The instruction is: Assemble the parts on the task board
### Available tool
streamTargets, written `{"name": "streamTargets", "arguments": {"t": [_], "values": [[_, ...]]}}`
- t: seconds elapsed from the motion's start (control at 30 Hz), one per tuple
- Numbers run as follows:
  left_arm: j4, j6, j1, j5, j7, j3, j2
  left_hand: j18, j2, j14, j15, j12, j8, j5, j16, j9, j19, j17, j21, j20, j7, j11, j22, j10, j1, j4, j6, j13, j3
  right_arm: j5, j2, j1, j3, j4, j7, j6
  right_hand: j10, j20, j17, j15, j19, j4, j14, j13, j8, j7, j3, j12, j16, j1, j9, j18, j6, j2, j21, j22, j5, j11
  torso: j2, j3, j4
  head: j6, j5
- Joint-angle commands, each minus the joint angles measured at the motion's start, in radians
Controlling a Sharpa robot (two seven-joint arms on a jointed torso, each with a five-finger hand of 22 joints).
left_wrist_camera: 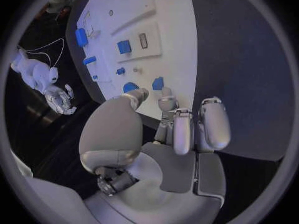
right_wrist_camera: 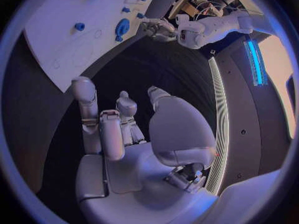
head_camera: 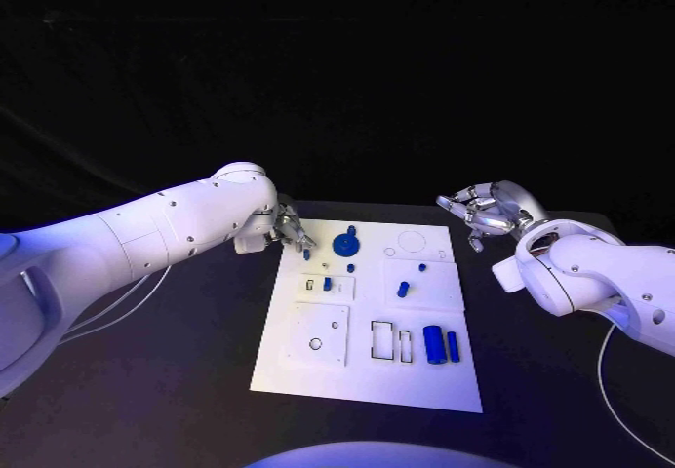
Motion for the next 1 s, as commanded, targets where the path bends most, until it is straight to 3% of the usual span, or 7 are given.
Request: {"name": "streamTargets", "arguments": {"t": [0.03, 0.83, 0.93, 1.0], "values": [[-0.001, 0.026, 0.000, 0.024, -0.001, 0.000, 0.004, -0.006, 0.003, 0.072, 0.007, -0.003, -0.007, 0.002, 0.004, -0.002, 0.000, 0.146, -0.004, 0.007, 0.006, 0.001, 0.000, -0.005, 0.011, -0.005, 0.004, -0.001, 0.003, 0.000, 0.001, -0.001, 0.000, 0.000, 0.007, 0.015, -0.008, -0.005, 0.062, -0.006, -0.001, 0.000, 0.052, 0.000, 0.007, 0.000, -0.008, 0.006, -0.004, 0.005, -0.001, 0.010, -0.005, 0.002, -0.001, 0.000, 0.005, 0.000, 0.001, 0.0007, -0.0006, 0.001, 0.000], [-0.024, 0.034, -0.005, 0.037, -0.002, -0.007, 0.015, -0.006, 0.025, 0.072, 0.007, 0.000, -0.012, 0.003, 0.005, -0.007, -0.001, 0.147, -0.004, 0.008, 0.005, 0.000, 0.002, -0.007, 0.056, -0.010, 0.010, 0.001, 0.013, 0.000, 0.003, -0.001, 0.000, -0.002, 0.006, 0.016, -0.009, -0.005, 0.062, -0.006, 0.000, 0.000, 0.052, -0.001, 0.008, 0.000, -0.009, 0.006, -0.004, 0.008, -0.002, 0.010, -0.006, 0.005, -0.001, 0.002, 0.011, 0.000, 0.001, 0.0001, -0.0010, -0.007, -0.002], [-0.025, 0.029, -0.005, 0.041, 0.000, -0.007, 0.015, -0.006, 0.033, 0.071, 0.006, 0.000, -0.012, 0.004, 0.004, -0.008, -0.001, 0.146, -0.004, 0.008, 0.004, -0.001, 0.002, -0.008, 0.068, -0.011, 0.011, -0.001, 0.017, 0.000, 0.004, -0.001, 0.000, -0.002, 0.006, 0.016, -0.008, -0.005, 0.063, -0.006, 0.000, 0.000, 0.052, -0.001, 0.008, 0.000, -0.009, 0.007, -0.004, 0.009, -0.002, 0.010, -0.006, 0.005, -0.001, 0.001, 0.014, -0.001, 0.000, 0.0001, -0.0008, -0.008, -0.002], [-0.026, 0.021, -0.005, 0.048, 0.004, -0.007, 0.015, -0.006, 0.050, 0.071, 0.004, 0.001, -0.012, 0.004, 0.004, -0.008, -0.001, 0.146, -0.003, 0.007, 0.002, -0.003, 0.003, -0.007, 0.095, -0.017, 0.014, 0.001, 0.030, 0.000, 0.004, -0.002, 0.000, -0.002, 0.006, 0.016, -0.008, -0.005, 0.063, -0.006, 0.000, 0.000, 0.052, -0.001, 0.008, 0.000, -0.009, 0.007, -0.004, 0.009, -0.002, 0.010, -0.006, 0.005, -0.001, 0.001, 0.014, -0.001, 0.001, 0.0003, -0.0001, -0.009, -0.002]]}}
